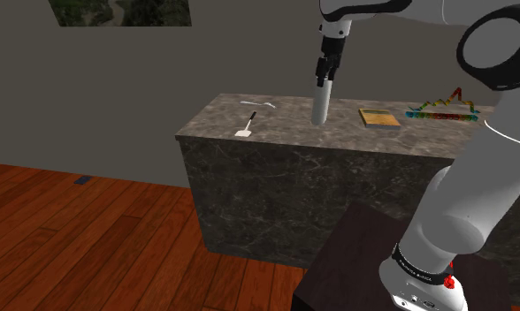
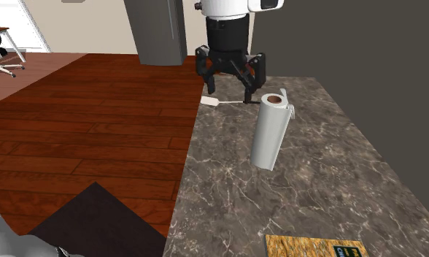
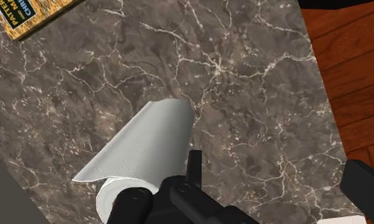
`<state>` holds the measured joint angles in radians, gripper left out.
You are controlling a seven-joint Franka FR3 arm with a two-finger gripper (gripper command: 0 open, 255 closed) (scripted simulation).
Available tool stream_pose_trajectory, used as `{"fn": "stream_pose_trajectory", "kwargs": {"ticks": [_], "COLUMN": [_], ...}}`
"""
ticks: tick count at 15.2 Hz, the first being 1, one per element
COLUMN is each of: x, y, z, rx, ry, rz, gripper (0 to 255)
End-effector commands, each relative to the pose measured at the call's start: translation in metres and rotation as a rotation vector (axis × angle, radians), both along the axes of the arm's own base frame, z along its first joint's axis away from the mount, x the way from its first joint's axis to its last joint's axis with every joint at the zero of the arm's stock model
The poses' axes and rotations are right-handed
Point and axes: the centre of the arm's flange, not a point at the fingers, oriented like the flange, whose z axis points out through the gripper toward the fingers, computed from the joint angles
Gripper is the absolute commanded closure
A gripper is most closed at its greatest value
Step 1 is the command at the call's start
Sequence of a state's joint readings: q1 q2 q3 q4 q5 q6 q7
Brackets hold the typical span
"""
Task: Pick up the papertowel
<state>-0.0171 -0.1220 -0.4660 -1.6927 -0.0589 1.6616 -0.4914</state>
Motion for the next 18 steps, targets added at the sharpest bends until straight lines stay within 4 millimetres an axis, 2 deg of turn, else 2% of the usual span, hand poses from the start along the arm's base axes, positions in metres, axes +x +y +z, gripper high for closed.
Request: {"fn": "stream_pose_trajectory", "kwargs": {"ticks": [1,7,8,15,17,18], "x": [0.016,0.064,0.067,0.067,0.067,0.067], "y": [-0.023,-0.086,-0.089,-0.089,-0.089,-0.089], "z": [0.002,0.008,0.008,-0.032,-0.032,-0.032], "rx": [-0.005,-0.015,-0.016,-0.016,-0.016,-0.016], "ry": [0.002,0.009,0.010,0.010,0.010,0.010], "rz": [0.022,0.080,0.084,0.084,0.084,0.084], "gripper": [0,0,0,0,0,255]}}
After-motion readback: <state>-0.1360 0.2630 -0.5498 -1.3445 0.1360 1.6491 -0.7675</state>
